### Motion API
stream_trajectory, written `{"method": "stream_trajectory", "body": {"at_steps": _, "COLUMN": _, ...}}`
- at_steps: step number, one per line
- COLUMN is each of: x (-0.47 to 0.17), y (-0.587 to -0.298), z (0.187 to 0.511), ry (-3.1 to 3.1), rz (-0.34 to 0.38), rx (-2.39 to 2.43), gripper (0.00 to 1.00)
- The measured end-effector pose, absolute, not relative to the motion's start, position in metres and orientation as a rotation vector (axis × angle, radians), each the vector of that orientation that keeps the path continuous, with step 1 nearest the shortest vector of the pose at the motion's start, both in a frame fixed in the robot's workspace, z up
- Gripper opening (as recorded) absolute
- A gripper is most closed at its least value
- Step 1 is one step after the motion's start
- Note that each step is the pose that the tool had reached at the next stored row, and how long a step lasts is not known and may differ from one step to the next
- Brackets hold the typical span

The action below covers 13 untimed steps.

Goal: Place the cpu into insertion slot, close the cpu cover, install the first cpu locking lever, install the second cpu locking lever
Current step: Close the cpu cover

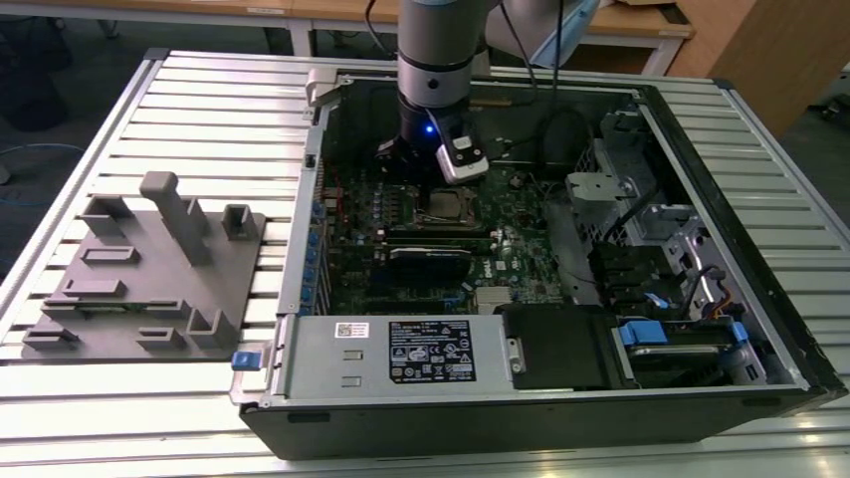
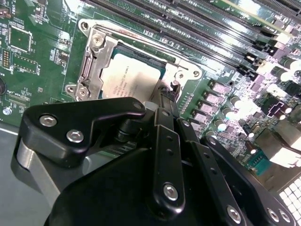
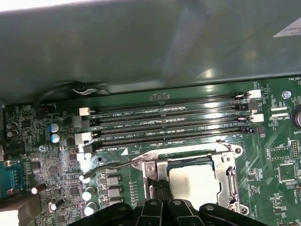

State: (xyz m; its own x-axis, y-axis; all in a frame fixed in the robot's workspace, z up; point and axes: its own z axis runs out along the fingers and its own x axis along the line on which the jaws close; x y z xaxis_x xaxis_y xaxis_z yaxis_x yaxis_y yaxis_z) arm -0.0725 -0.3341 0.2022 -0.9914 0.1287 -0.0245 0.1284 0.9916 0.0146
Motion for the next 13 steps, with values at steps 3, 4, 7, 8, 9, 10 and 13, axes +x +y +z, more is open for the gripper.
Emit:
{"method": "stream_trajectory", "body": {"at_steps": 3, "x": -0.0725, "y": -0.3341, "z": 0.2021, "ry": 3.110, "rz": 0.020, "rx": 0.201, "gripper": 0.10}}
{"method": "stream_trajectory", "body": {"at_steps": 4, "x": -0.0726, "y": -0.3341, "z": 0.2019, "ry": 3.110, "rz": 0.020, "rx": 0.201, "gripper": 0.10}}
{"method": "stream_trajectory", "body": {"at_steps": 7, "x": -0.0730, "y": -0.3341, "z": 0.2016, "ry": 3.110, "rz": 0.021, "rx": 0.201, "gripper": 0.10}}
{"method": "stream_trajectory", "body": {"at_steps": 8, "x": -0.0731, "y": -0.3341, "z": 0.2014, "ry": 3.110, "rz": 0.021, "rx": 0.201, "gripper": 0.10}}
{"method": "stream_trajectory", "body": {"at_steps": 9, "x": -0.0731, "y": -0.3340, "z": 0.2009, "ry": 3.109, "rz": 0.021, "rx": 0.201, "gripper": 0.10}}
{"method": "stream_trajectory", "body": {"at_steps": 10, "x": -0.0731, "y": -0.3340, "z": 0.2003, "ry": 3.109, "rz": 0.021, "rx": 0.201, "gripper": 0.10}}
{"method": "stream_trajectory", "body": {"at_steps": 13, "x": -0.0733, "y": -0.3341, "z": 0.2003, "ry": 3.110, "rz": 0.020, "rx": 0.201, "gripper": 0.10}}
